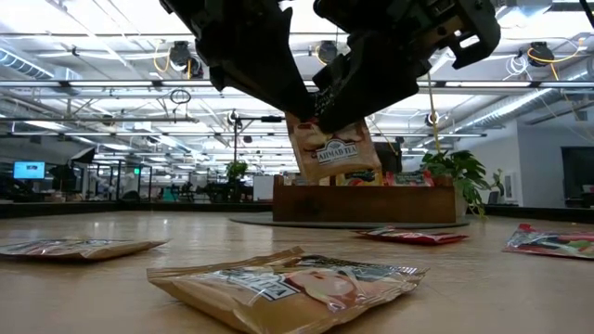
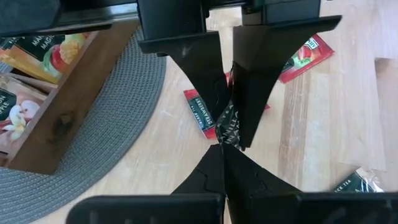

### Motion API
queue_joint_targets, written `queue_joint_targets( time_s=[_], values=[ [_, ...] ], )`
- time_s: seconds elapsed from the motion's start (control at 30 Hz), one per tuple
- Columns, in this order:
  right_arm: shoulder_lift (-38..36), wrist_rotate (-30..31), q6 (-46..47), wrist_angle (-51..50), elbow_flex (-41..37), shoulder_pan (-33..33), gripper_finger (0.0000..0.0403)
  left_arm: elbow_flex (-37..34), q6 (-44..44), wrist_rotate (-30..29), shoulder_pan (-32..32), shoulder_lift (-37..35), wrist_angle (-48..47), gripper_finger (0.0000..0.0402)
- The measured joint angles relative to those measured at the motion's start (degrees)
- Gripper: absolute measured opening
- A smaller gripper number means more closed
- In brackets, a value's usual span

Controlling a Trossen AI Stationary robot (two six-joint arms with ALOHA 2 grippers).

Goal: Pick & Place Tea
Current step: Put the brown tea bag into the left section of the wooden organizer

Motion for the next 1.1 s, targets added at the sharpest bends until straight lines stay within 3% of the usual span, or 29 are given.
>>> queue_joint_targets(
  time_s=[0.2, 0.33, 0.47, 0.67, 0.87, 1.03, 1.1],
  values=[
    [0.0, 0.0, 0.0, 0.1, 0.0, 0.0, 0.0002, 0.0, -0.1, 0.0, 0.0, -0.2, -1.0, 0.0007],
    [-0.1, -0.5, -1.1, 0.9, -0.7, -0.3, 0.0001, 0.0, -0.5, 0.0, -0.9, -3.4, -6.5, 0.005],
    [-0.8, -0.9, -1.1, 2.6, -3.0, -1.0, 0.0001, 0.0, -6.6, -0.4, -3.3, -7.7, -13.5, 0.0097],
    [-5.9, -0.3, -3.7, 16.3, -11.4, -4.2, 0.0001, -2.4, -12.7, -11.3, -13.2, -9.1, -13.6, 0.0126],
    [-10.4, -0.3, -5.5, 30.4, -18.6, -13.5, 0.0, -12.7, -10.6, -25.0, -21.3, -6.6, 8.8, 0.0109],
    [-8.7, -6.1, -5.7, 31.5, -18.2, -22.3, 0.0, -20.4, -4.1, -25.8, -20.2, -3.1, 30.0, 0.0041],
    [-7.7, -7.2, -6.0, 31.2, -17.6, -25.3, 0.0, -22.0, -0.9, -22.5, -18.8, -1.4, 35.1, 0.0011]
  ],
)
